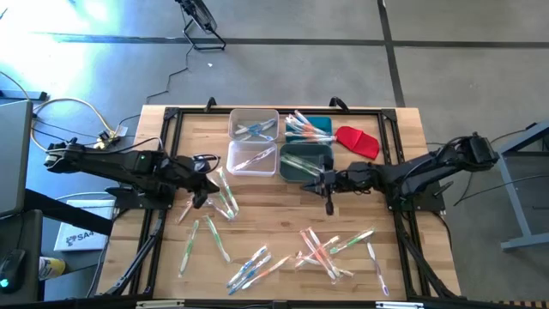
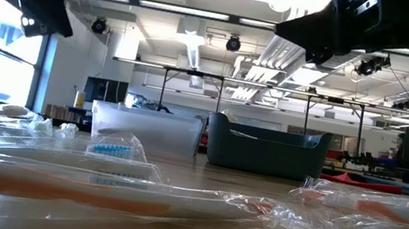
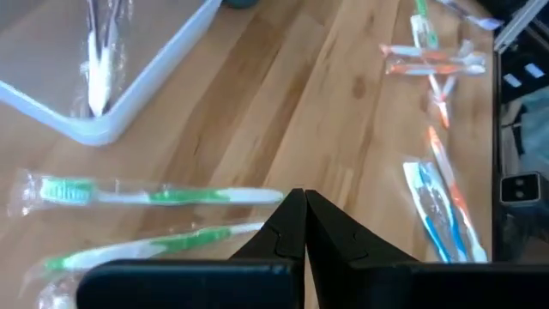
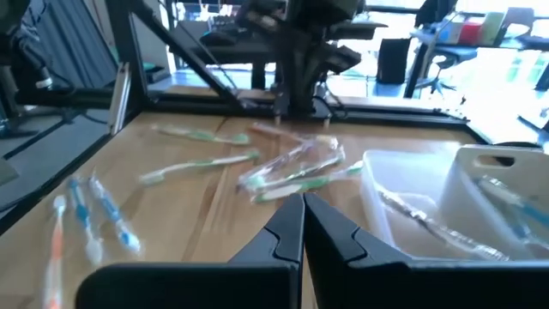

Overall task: Pick & Place Toothbrushes
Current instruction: Put the orange toothbrush into the blue bin

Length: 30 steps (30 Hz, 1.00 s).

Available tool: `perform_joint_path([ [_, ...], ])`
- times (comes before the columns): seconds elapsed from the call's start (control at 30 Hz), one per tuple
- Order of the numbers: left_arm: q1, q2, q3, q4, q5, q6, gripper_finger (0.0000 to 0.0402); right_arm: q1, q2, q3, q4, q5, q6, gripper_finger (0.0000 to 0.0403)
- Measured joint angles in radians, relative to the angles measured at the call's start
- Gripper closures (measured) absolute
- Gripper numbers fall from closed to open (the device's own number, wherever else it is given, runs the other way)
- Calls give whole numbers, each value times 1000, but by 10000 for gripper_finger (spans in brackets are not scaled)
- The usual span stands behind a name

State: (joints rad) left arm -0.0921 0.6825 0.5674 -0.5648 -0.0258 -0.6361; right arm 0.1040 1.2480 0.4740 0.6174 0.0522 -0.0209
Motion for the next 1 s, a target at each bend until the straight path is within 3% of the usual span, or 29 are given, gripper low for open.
perform_joint_path([
  [0.23, 0, 26, 0, -39, 48, -92, 390, -16, 0, 0, 1, -3, -4, 401],
  [0.6, 0, 129, 0, -209, 154, -218, 301, -14, 0, 0, 1, -5, -3, 401],
  [1.0, 0, 206, 0, -333, 197, -467, 297, -14, 0, 0, 0, -4, -3, 401],
])
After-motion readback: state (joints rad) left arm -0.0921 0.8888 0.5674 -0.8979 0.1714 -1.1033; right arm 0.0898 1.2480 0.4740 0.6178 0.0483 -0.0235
